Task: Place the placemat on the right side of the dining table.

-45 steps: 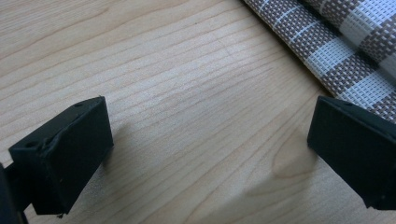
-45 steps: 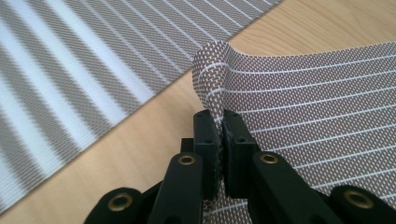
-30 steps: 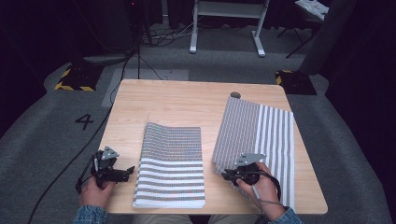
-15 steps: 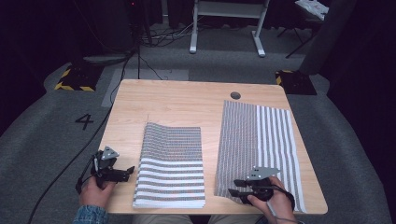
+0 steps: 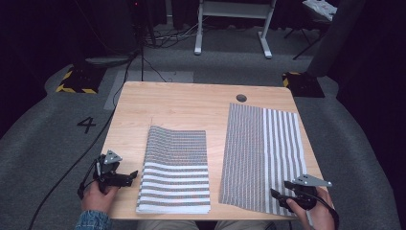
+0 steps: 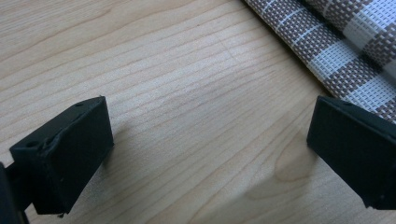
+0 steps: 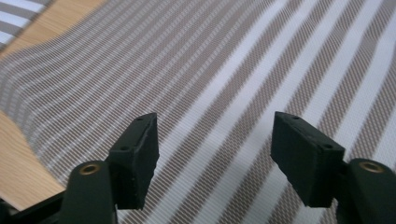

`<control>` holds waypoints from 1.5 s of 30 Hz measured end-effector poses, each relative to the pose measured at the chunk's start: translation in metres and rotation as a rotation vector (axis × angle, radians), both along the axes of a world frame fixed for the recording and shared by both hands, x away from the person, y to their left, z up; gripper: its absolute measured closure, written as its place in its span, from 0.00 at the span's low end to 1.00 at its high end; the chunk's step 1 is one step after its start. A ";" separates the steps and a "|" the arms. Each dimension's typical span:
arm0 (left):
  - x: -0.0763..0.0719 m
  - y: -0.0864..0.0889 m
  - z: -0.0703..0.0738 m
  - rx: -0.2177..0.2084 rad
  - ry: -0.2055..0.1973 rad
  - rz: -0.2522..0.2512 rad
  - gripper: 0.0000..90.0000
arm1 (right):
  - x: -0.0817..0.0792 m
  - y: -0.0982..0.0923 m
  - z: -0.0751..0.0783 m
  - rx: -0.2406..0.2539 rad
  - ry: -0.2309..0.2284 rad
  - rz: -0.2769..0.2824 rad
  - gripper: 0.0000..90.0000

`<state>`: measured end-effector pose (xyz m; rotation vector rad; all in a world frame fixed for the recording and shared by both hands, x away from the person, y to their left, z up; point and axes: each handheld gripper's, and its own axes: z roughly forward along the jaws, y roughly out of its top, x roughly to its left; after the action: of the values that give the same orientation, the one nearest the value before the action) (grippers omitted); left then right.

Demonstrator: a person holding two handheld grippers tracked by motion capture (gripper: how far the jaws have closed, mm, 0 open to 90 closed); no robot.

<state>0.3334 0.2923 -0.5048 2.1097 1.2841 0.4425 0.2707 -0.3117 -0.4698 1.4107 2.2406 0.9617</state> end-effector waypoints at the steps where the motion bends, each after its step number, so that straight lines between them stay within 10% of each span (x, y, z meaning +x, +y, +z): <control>1: 0.000 0.000 0.000 0.001 0.000 0.000 0.00 | -0.001 -0.002 -0.003 -0.008 0.007 -0.008 0.35; 19: 0.000 0.000 0.000 0.000 0.000 0.000 0.00 | 0.007 -0.020 -0.021 -0.085 0.008 -0.082 0.32; 45: 0.000 0.000 0.000 0.007 0.003 -0.005 0.00 | 0.074 -0.050 -0.020 -0.087 0.006 -0.069 0.32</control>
<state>0.3331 0.2927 -0.5045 2.1194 1.2805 0.4425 0.3444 -0.3613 -0.4902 1.4443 2.1953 0.8280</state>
